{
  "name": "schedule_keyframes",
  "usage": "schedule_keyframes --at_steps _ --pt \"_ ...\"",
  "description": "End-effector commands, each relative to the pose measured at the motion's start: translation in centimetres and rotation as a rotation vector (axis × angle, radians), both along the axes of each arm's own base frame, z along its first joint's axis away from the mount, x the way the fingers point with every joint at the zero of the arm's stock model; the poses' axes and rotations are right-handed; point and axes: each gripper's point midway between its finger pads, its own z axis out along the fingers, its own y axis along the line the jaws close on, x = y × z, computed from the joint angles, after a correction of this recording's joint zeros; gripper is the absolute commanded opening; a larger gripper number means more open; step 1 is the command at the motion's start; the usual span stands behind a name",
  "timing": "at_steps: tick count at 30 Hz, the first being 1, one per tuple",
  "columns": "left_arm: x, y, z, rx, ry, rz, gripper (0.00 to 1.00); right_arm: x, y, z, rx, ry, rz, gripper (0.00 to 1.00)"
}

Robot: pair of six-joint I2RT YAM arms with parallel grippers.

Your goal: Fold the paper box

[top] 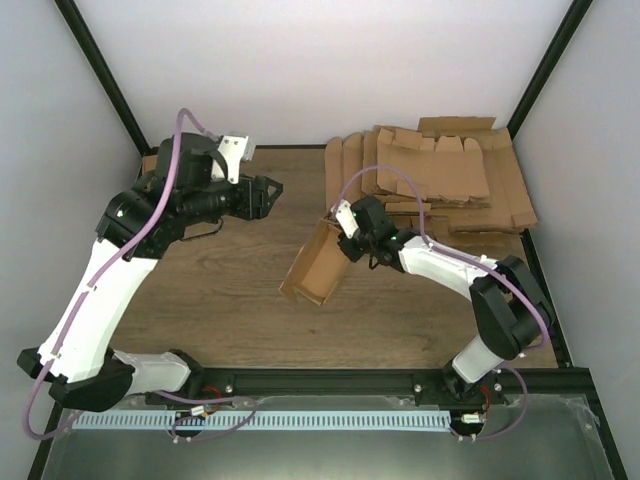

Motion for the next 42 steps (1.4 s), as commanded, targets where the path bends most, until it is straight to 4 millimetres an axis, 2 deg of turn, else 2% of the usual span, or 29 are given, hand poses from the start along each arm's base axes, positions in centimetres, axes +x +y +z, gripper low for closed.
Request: schedule_keyframes --at_steps 1,5,7,10,11,13,17,19,22,25,32,37,38,40,41,42 --pt "0.5 -0.6 -3.1 0.020 0.061 -0.001 0.66 -4.6 0.0 -3.2 0.150 0.269 -0.008 0.20" --pt "-0.7 -2.3 -5.7 -0.004 0.115 -0.111 0.74 -5.9 -0.9 -4.9 0.183 0.341 -0.049 0.20" --pt "-1.7 -3.6 -7.9 -0.019 0.155 -0.215 0.75 -6.2 -1.3 -5.8 0.188 0.366 -0.067 0.20" --pt "-2.4 -4.4 -12.5 -0.003 0.246 -0.254 0.75 -6.3 -1.5 -6.6 0.202 0.385 -0.088 0.20" --pt "-2.8 -4.6 -13.4 -0.007 0.263 -0.270 0.76 -6.3 -1.6 -6.7 0.208 0.384 -0.093 0.22" --pt "-3.4 -5.1 -14.3 -0.017 0.269 -0.291 0.77 -6.3 -1.6 -6.8 0.217 0.384 -0.099 0.26" --pt "-5.3 -6.5 -14.9 -0.006 0.243 -0.364 0.82 -6.1 -1.5 -6.6 0.227 0.371 -0.101 0.27" --pt "-5.7 -6.9 -16.0 0.037 0.246 -0.369 0.85 -5.9 -1.3 -6.4 0.231 0.369 -0.100 0.27" --pt "-5.9 -7.6 -17.8 0.100 0.265 -0.373 0.84 -5.7 -1.2 -6.4 0.230 0.376 -0.098 0.28" --pt "-5.0 -7.1 -19.6 0.157 0.287 -0.311 0.76 -5.6 -1.1 -6.5 0.228 0.379 -0.102 0.28" --pt "-2.6 -4.6 -22.4 0.217 0.322 -0.151 0.45 -5.4 -1.6 -6.5 0.220 0.371 -0.131 0.31" --pt "-2.0 -3.8 -23.8 0.202 0.382 -0.127 0.35 -5.5 -1.8 -6.3 0.226 0.362 -0.142 0.32" --pt "-1.7 -3.5 -23.9 0.199 0.389 -0.111 0.28 -5.5 -1.9 -6.3 0.225 0.357 -0.145 0.32" --pt "-1.1 -2.7 -24.1 0.185 0.405 -0.075 0.10 -5.5 -2.0 -6.2 0.226 0.352 -0.149 0.33" --pt "-0.8 -2.5 -24.3 0.175 0.416 -0.065 0.05 -5.5 -2.0 -6.1 0.229 0.351 -0.146 0.33" --pt "-0.7 -2.3 -24.4 0.162 0.428 -0.065 0.04 -5.6 -1.9 -6.1 0.231 0.353 -0.139 0.33"
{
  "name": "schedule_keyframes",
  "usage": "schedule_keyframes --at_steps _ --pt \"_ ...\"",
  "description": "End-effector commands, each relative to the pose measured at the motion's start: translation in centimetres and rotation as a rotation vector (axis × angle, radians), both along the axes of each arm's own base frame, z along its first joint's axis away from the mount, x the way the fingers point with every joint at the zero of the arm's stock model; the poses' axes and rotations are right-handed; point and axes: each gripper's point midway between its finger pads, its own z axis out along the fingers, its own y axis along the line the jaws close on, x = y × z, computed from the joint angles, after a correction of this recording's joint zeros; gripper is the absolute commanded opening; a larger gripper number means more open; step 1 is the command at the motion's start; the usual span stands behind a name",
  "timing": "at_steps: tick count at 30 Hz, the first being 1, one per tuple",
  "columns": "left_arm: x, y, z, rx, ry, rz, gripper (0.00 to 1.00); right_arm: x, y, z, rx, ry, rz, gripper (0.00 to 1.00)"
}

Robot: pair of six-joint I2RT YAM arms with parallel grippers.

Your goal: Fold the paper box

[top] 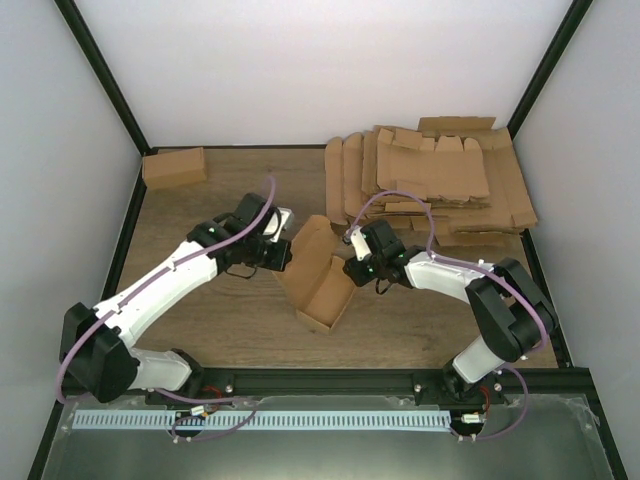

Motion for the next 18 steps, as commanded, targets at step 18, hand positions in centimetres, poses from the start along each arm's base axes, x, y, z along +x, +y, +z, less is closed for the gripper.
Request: schedule_keyframes --at_steps 18 --pt "3.0 -0.3 -0.1 0.009 0.013 -0.066 0.04 2.3 1.1 0.9 -0.186 -0.109 0.141 0.33"
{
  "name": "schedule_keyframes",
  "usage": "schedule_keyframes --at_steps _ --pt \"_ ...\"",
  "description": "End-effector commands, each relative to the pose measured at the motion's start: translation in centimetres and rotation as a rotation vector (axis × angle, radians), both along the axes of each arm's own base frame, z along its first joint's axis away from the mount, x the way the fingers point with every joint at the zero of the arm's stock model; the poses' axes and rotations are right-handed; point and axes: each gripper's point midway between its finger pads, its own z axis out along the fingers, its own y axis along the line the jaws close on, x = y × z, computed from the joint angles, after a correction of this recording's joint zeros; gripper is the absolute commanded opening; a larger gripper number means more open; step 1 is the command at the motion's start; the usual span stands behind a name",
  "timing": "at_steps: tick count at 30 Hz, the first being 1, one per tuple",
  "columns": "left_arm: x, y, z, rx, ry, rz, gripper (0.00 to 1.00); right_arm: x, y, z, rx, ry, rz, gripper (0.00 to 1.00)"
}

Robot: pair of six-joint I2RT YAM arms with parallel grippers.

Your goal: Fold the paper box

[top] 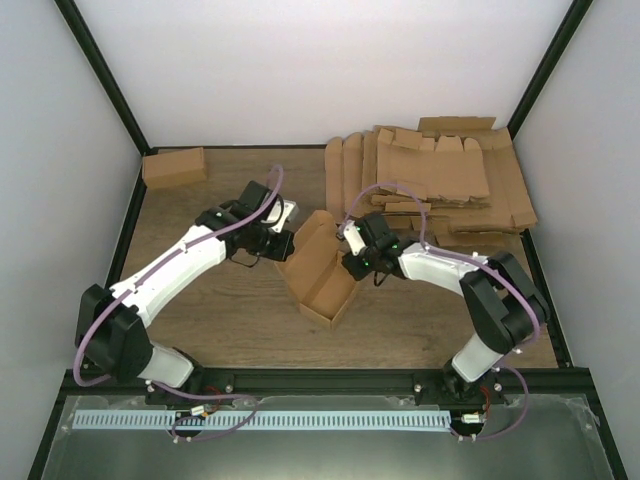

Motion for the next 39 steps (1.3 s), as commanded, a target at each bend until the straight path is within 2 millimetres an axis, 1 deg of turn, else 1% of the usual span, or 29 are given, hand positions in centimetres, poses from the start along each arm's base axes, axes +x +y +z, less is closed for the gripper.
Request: schedule_keyframes --at_steps 1,3,9,12,14,17,19,23,24,25,27,30,31,32,35,36,37,39 --pt "0.6 -0.6 1.1 -0.003 -0.032 -0.046 0.04 1.5 1.0 0.3 -0.138 -0.064 0.083 0.33" --pt "0.8 -0.7 1.3 -0.004 -0.044 -0.050 0.04 1.4 1.0 -0.5 -0.183 -0.055 0.093 0.33" --pt "1.6 -0.6 1.3 0.022 -0.058 -0.045 0.04 0.6 1.1 -2.4 -0.288 -0.062 0.126 0.30" --pt "1.7 -0.9 2.0 0.005 -0.080 -0.059 0.04 0.2 1.1 -2.6 -0.304 -0.058 0.127 0.29" --pt "1.8 -1.3 2.8 -0.017 -0.101 -0.074 0.04 0.0 1.1 -2.5 -0.298 -0.060 0.124 0.23" --pt "2.0 -1.4 3.5 -0.024 -0.118 -0.082 0.04 0.1 0.8 -2.4 -0.300 -0.074 0.101 0.08" --pt "2.2 -1.5 3.8 -0.026 -0.125 -0.084 0.04 0.1 0.7 -2.3 -0.310 -0.095 0.092 0.02" --pt "2.1 -2.1 4.5 -0.061 -0.134 -0.099 0.05 0.3 0.4 -1.7 -0.291 -0.127 0.037 0.01" --pt "2.0 -2.2 4.7 -0.070 -0.138 -0.104 0.09 0.5 0.3 -1.4 -0.281 -0.134 0.011 0.01" --pt "2.0 -2.2 5.1 -0.080 -0.146 -0.105 0.15 0.5 0.2 -1.1 -0.271 -0.138 -0.012 0.01" --pt "2.0 -2.1 6.1 -0.096 -0.174 -0.092 0.34 0.7 0.0 -0.8 -0.248 -0.135 -0.065 0.01" --pt "2.0 -1.5 8.8 -0.138 -0.262 -0.054 0.62 1.0 -0.4 -0.6 -0.216 -0.127 -0.160 0.01" --pt "2.0 -1.1 9.6 -0.145 -0.292 -0.028 0.70 1.2 -0.6 -0.5 -0.198 -0.123 -0.205 0.01" --pt "2.0 -0.6 10.4 -0.153 -0.322 0.000 0.77 1.2 -0.7 -0.4 -0.173 -0.111 -0.236 0.01" --pt "2.0 1.7 11.3 -0.135 -0.376 0.125 0.95 1.4 -0.7 0.0 -0.068 -0.062 -0.351 0.01" --pt "1.9 2.4 11.1 -0.130 -0.381 0.162 0.99 1.3 -0.5 0.1 -0.032 -0.044 -0.368 0.01" --pt "1.7 3.0 10.9 -0.130 -0.380 0.193 1.00 1.2 -0.3 0.2 0.000 -0.028 -0.395 0.01" --pt "1.2 4.0 9.7 -0.123 -0.363 0.251 1.00 1.0 -0.1 0.2 0.042 -0.005 -0.424 0.01"
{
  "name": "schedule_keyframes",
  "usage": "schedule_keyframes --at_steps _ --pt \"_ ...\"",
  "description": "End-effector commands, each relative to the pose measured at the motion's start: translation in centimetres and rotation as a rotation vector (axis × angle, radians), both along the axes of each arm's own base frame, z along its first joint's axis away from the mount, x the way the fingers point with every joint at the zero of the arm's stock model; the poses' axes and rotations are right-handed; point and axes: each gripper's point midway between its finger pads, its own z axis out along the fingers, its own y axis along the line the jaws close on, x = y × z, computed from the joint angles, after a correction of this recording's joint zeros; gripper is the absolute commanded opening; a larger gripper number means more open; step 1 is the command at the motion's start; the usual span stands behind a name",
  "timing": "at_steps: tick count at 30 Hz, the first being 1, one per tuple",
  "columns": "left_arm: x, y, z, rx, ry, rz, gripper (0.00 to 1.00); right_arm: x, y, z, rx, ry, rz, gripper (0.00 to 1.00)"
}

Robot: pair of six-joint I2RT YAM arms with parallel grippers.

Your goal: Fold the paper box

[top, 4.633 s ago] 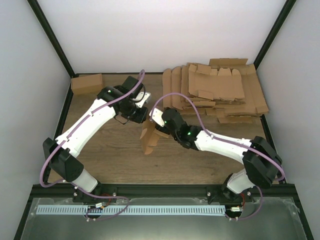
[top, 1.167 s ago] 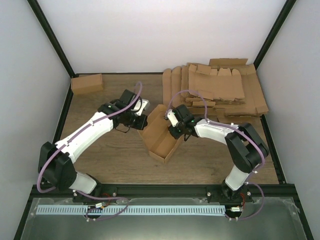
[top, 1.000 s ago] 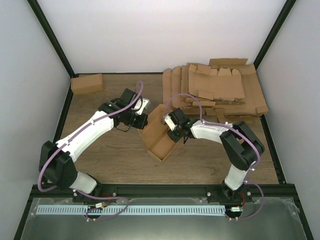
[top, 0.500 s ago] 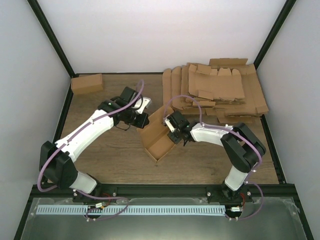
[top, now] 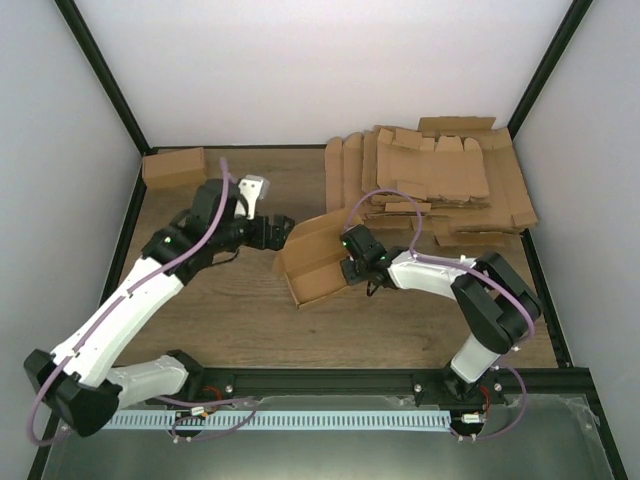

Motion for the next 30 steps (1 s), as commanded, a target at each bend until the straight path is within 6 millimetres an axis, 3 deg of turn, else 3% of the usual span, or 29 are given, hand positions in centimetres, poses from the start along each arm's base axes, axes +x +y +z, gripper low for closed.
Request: schedule_keyframes --at_steps 1,3,7,9,18,24,28,30 --pt "0.0 2.5 -2.8 -0.002 0.038 0.171 1.00 0.5 0.9 1.7 0.188 0.004 -0.153 0.01" --pt "-0.6 2.8 -4.7 -0.003 0.078 0.181 1.00 0.4 0.9 1.8 0.202 0.006 -0.169 0.10" --pt "-1.2 3.2 -7.5 -0.001 0.127 0.208 1.00 0.0 0.9 3.0 0.244 -0.034 -0.131 0.46" --pt "-1.3 2.8 -8.1 -0.023 0.131 0.194 1.00 -0.3 0.9 4.0 0.262 -0.060 -0.108 0.59" --pt "-0.6 2.8 -9.8 -0.019 0.150 0.228 0.99 0.0 -0.4 9.1 0.351 -0.121 -0.030 0.65" --pt "-0.4 1.6 -10.6 -0.044 0.202 0.205 0.80 1.4 -0.8 11.8 0.374 -0.155 0.089 0.72" --pt "-0.6 1.9 -10.9 -0.053 0.205 0.226 0.80 1.9 -0.9 13.0 0.388 -0.162 0.154 0.74" --pt "-1.0 2.1 -11.0 -0.078 0.204 0.239 0.89 2.5 -1.5 13.8 0.404 -0.188 0.142 0.77"
